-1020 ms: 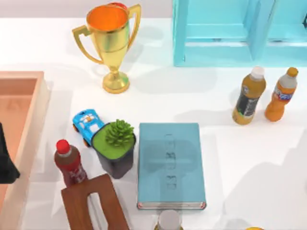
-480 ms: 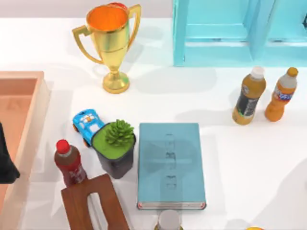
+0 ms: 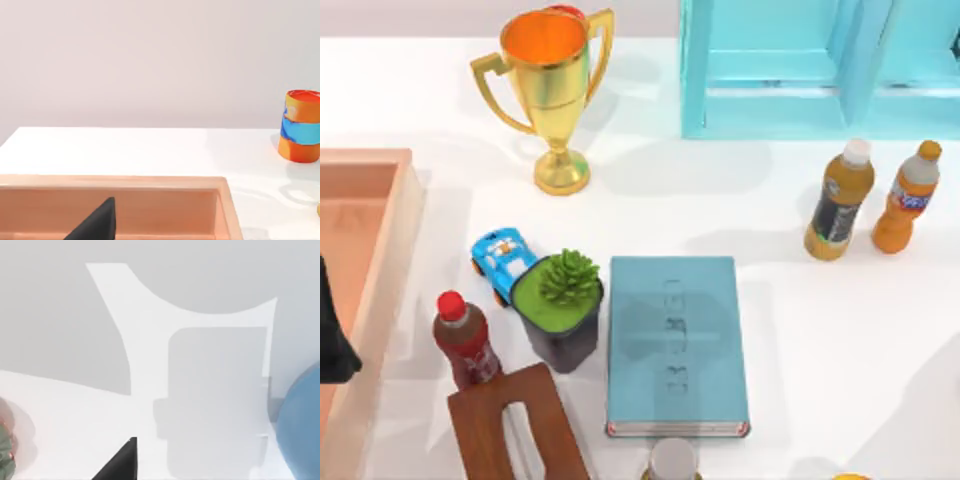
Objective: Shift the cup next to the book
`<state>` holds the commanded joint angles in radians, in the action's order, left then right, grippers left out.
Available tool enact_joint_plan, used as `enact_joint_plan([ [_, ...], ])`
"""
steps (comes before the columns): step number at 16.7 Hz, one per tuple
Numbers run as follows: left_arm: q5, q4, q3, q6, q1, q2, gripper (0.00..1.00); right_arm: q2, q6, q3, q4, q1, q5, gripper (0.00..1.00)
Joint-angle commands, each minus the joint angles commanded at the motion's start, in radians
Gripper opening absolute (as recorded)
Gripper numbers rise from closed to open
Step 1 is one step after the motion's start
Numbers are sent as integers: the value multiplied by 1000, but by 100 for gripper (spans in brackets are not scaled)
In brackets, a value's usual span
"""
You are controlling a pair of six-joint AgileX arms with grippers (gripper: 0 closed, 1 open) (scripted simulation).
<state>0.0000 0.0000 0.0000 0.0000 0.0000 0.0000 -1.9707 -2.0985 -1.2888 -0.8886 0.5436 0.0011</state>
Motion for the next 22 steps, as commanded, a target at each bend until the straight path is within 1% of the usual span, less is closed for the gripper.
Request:
enact_joint_plan([
  [9,0,0,0,0,0,0,100,0,0,0,0,0,0,2],
  [10,0,0,0,0,0,0,100,0,0,0,0,0,0,0],
  [19,0,0,0,0,0,0,100,3,0,-4,-4,-1,-1,0],
  [22,0,0,0,0,0,0,100,22,-5,-47,-74,-2,-1,0],
])
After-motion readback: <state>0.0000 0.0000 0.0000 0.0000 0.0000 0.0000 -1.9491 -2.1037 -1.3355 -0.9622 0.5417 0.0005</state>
